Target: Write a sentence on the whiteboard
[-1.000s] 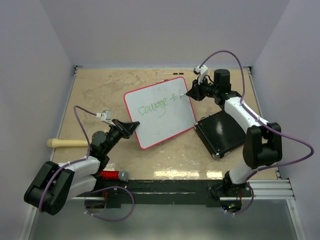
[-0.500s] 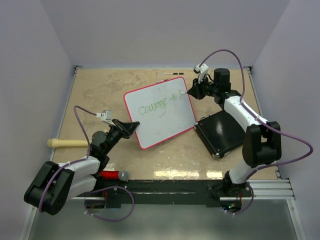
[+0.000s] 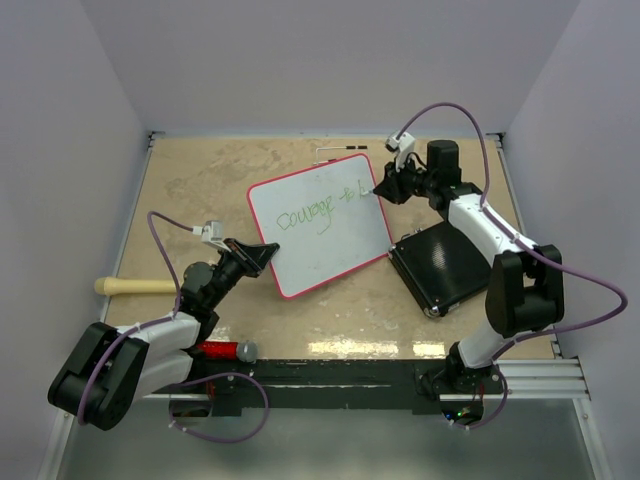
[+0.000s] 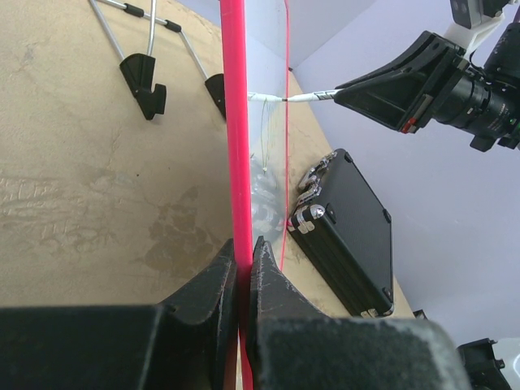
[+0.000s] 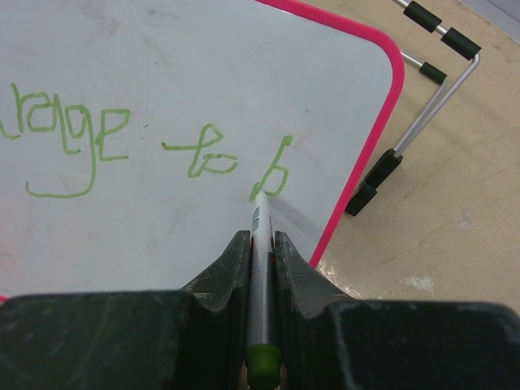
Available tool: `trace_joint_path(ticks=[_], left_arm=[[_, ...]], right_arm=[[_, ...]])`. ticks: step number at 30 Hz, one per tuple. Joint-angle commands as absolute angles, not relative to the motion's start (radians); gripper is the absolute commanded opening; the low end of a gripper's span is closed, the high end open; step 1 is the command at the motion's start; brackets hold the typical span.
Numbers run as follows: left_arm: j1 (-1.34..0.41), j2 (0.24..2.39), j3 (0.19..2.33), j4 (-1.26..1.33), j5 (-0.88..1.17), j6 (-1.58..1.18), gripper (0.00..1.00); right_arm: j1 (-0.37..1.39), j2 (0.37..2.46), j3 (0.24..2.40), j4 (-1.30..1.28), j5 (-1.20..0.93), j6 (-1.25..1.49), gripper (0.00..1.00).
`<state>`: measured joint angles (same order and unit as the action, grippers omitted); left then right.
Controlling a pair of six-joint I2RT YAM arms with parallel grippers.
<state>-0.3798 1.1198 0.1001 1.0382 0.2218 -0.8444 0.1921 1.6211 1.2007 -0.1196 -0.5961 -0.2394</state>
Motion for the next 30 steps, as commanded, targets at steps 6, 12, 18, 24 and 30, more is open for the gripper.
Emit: trace_joint_path(ticks=[6, 12, 18, 24, 30], left_arm=[[-0.39, 1.131, 0.083, 0.983, 0.299, -0.689, 0.0], [-0.388, 1.127, 0.078, 0.98, 0.299, -0.686, 0.0], [-0.387, 1.126, 0.075, 0.985, 0.298, -0.687, 0.0], [-0.387, 1.126, 0.072, 0.985, 0.298, -0.687, 0.0], [-0.387, 1.12, 0.071, 0.983, 0.298, -0.687, 0.0]], right_arm=[[0.201, 1.601, 1.226, -0.094, -0.635, -0.181, 0.0], [0.176, 1.58, 1.23, -0.072, -0.603, -0.175, 0.0], [0.161, 1.58, 1.233, -0.072, -0.591, -0.183, 0.0], [0.156, 1.606, 1.241, -0.069, -0.572, -0.187, 0.0], [0.156, 1.629, 1.259, -0.075, -0.528, -0.196, 0.0]])
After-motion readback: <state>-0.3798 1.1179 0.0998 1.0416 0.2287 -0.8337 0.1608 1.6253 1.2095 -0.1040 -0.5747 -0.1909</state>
